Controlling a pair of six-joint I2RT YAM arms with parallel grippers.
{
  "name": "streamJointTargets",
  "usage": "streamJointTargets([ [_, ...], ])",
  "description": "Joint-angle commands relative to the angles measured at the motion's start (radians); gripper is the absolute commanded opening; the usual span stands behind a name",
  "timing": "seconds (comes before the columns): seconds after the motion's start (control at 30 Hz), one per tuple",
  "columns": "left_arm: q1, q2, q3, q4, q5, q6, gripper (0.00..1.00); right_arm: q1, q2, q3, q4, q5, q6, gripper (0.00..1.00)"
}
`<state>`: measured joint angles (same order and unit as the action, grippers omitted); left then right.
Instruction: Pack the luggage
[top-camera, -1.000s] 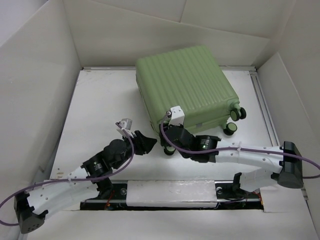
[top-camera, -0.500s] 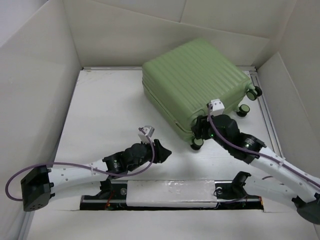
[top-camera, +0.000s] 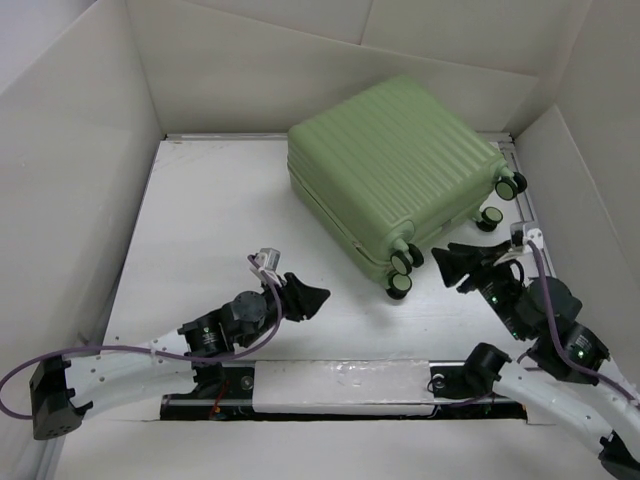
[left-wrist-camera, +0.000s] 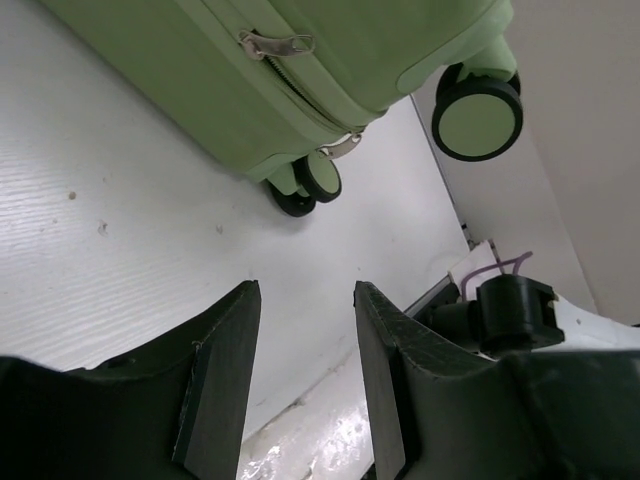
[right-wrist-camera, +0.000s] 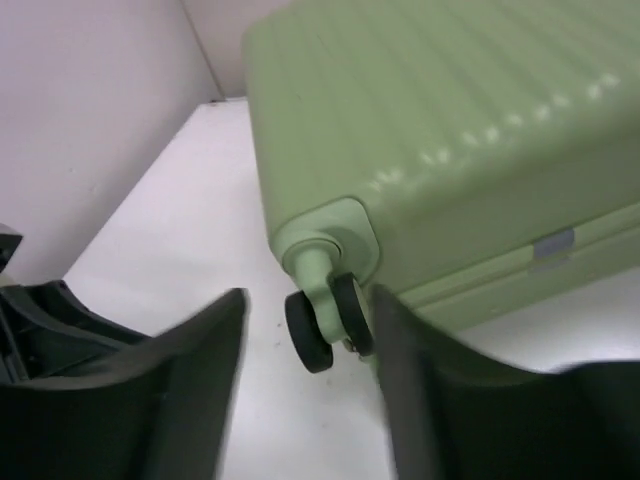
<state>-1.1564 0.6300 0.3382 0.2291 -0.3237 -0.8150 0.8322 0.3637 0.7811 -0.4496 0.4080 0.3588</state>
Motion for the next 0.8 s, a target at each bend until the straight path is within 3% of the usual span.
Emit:
streamJointTargets([
  [0.0,0.0,-0.012,-0.01,-0.036,-0.05,-0.007,0.39,0.024,0.017,-0.048,0.071,-0.073,-0.018,0.52],
  [0.03,0.0,-0.012,-0.01,-0.046,-0.051,-0.007,0.4,0.024,0.03,-0.084,0.086,-0.137,-0.018,0.41],
  [0.07,0.0,-0.012,-0.01,-0.047,-0.051,-0.007,0.4,0.024,0.064,-0.11,0.133,-0.17,-0.018,0.19],
  [0.13,0.0,-0.012,0.001,-0.056,-0.06,0.003,0.4,0.042,0.101,-0.181,0.21,-0.208,-0.018,0.03],
  [0.17,0.0,-0.021,0.001,-0.056,-0.069,0.004,0.4,0.042,0.115,-0.256,0.253,-0.218,-0.018,0.0],
  [0.37,0.0,-0.032,0.039,-0.126,-0.109,0.022,0.41,0.064,0.084,-0.462,0.544,-0.206,-0.007,0.02],
  [0.5,0.0,-0.041,0.039,-0.106,-0.109,0.022,0.42,0.064,0.072,-0.601,0.693,-0.137,-0.04,0.2],
  [0.53,0.0,-0.041,0.039,-0.106,-0.109,0.022,0.42,0.064,0.101,-0.624,0.769,-0.12,-0.04,0.29],
  [0.63,0.0,-0.03,0.039,-0.079,-0.098,0.031,0.42,0.064,0.155,-0.695,0.88,-0.066,-0.04,0.37],
  [0.77,0.0,0.04,0.039,-0.016,-0.098,0.042,0.42,0.085,0.309,-0.75,1.148,0.034,-0.029,0.47],
])
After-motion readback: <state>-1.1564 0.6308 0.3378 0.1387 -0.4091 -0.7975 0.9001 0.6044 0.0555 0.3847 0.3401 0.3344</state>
